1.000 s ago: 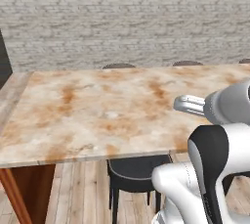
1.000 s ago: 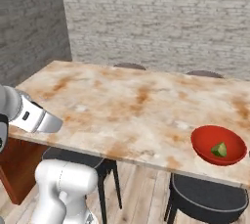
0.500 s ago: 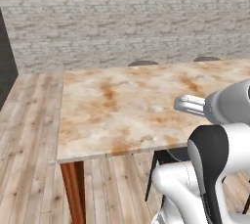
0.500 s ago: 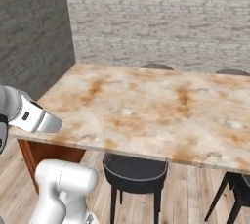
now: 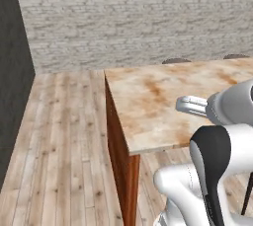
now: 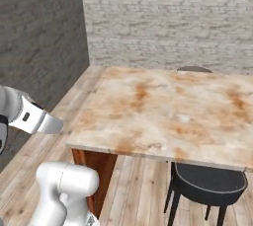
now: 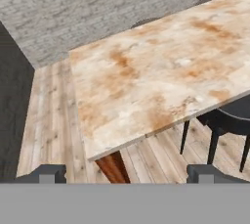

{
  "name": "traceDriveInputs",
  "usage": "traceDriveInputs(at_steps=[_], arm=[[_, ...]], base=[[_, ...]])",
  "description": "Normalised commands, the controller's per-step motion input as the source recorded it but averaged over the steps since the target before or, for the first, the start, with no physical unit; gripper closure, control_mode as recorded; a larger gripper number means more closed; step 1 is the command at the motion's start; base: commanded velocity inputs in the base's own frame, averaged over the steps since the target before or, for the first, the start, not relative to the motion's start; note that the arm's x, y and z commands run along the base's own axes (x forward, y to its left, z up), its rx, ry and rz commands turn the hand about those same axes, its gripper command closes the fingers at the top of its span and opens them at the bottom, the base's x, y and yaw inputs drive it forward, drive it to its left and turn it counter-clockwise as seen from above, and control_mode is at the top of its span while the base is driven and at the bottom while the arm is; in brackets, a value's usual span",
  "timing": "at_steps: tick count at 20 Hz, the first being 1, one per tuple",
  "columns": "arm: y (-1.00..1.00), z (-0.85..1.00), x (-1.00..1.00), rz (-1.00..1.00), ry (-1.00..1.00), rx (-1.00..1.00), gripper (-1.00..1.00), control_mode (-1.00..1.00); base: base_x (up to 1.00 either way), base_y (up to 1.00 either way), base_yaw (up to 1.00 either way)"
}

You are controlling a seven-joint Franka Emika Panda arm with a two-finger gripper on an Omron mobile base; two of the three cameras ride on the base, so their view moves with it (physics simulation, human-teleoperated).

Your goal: There is a bowl on the dining counter. Grab a lemon wedge from the fridge and place it in the bowl. Then get the liquor bottle and glass cup from the cabinet and place them next to the bowl.

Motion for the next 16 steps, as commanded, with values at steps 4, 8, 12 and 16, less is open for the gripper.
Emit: traceDriveInputs(at_steps=[4, 8, 12, 16], arm=[[0.0, 0.0, 0.0, 0.0, 0.0, 0.0, -1.0, 1.0], [0.0, 0.0, 0.0, 0.0, 0.0, 0.0, -1.0, 1.0], [0.0, 0.0, 0.0, 0.0, 0.0, 0.0, -1.0, 1.0], [0.0, 0.0, 0.0, 0.0, 0.0, 0.0, -1.0, 1.0]], base=[[-0.24, 1.0, -0.04], [0.02, 1.0, -0.12], [0.2, 1.0, -0.21], [0.45, 1.0, -0.29]])
